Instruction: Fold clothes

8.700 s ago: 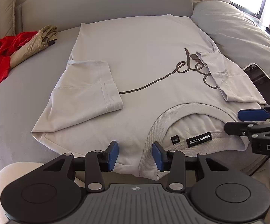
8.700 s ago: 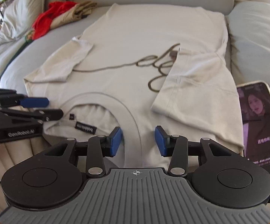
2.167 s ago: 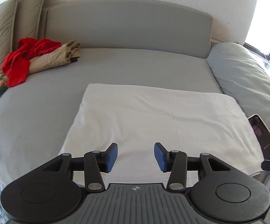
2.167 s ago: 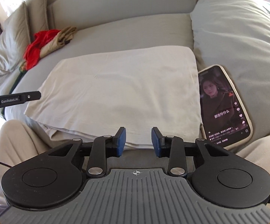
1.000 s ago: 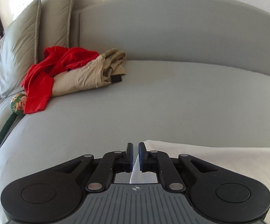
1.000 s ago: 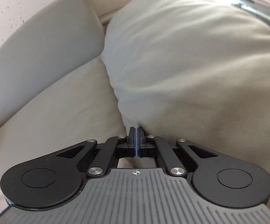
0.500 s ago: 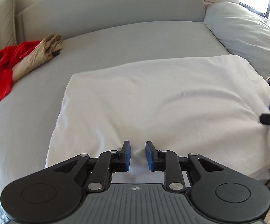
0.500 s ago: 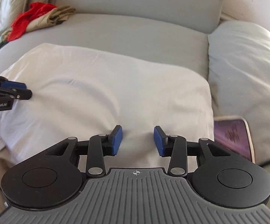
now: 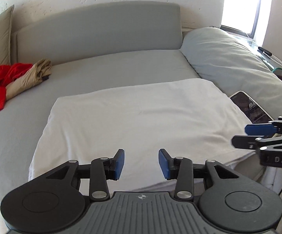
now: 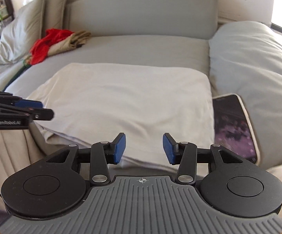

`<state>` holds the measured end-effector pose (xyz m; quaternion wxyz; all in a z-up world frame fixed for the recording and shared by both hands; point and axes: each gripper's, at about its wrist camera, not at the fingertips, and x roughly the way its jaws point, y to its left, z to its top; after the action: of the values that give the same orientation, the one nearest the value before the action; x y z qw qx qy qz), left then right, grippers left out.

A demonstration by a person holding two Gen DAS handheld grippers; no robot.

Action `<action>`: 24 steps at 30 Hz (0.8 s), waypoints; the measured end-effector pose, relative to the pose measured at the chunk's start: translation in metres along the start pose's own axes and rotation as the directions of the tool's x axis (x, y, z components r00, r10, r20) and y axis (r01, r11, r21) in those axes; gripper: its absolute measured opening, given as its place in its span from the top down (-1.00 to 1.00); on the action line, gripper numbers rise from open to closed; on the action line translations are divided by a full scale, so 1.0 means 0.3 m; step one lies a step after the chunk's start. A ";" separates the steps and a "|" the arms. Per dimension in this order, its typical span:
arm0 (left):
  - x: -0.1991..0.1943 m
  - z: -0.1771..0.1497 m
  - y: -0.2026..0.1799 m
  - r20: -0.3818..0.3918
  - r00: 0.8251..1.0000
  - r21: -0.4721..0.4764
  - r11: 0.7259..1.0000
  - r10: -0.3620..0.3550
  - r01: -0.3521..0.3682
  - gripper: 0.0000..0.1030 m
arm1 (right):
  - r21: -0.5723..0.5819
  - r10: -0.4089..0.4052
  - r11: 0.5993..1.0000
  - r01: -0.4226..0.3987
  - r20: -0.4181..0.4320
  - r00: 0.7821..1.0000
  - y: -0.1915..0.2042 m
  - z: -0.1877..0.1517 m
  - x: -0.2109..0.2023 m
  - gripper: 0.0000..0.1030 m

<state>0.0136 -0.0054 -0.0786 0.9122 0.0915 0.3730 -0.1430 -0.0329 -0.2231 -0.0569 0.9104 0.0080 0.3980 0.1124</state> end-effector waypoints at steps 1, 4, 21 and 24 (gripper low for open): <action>0.031 -0.001 -0.021 -0.001 1.000 0.020 1.000 0.006 -0.006 0.27 | 0.005 0.014 1.000 -0.014 0.000 1.000 0.019 0.012 0.035 0.07; 0.078 -0.033 -0.033 -0.054 0.998 -0.003 1.000 0.014 -0.015 0.26 | -0.010 0.025 1.000 -0.025 -0.023 0.999 0.052 0.009 0.113 0.09; -0.049 -0.092 -0.012 -0.082 0.996 -0.108 0.993 0.046 -0.054 0.23 | 0.568 0.235 0.804 -0.177 -0.030 0.971 -0.247 -0.217 -0.047 -0.04; -0.046 -0.096 -0.010 -0.085 0.995 -0.115 0.991 0.055 -0.065 0.15 | 0.696 0.329 0.672 -0.253 0.026 0.944 -0.299 -0.266 -0.019 -0.08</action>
<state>-0.0158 0.0023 -0.0894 0.9038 0.0546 0.4150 -0.0892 -0.0767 -0.3178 -0.1166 0.7901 0.4039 0.4501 0.1000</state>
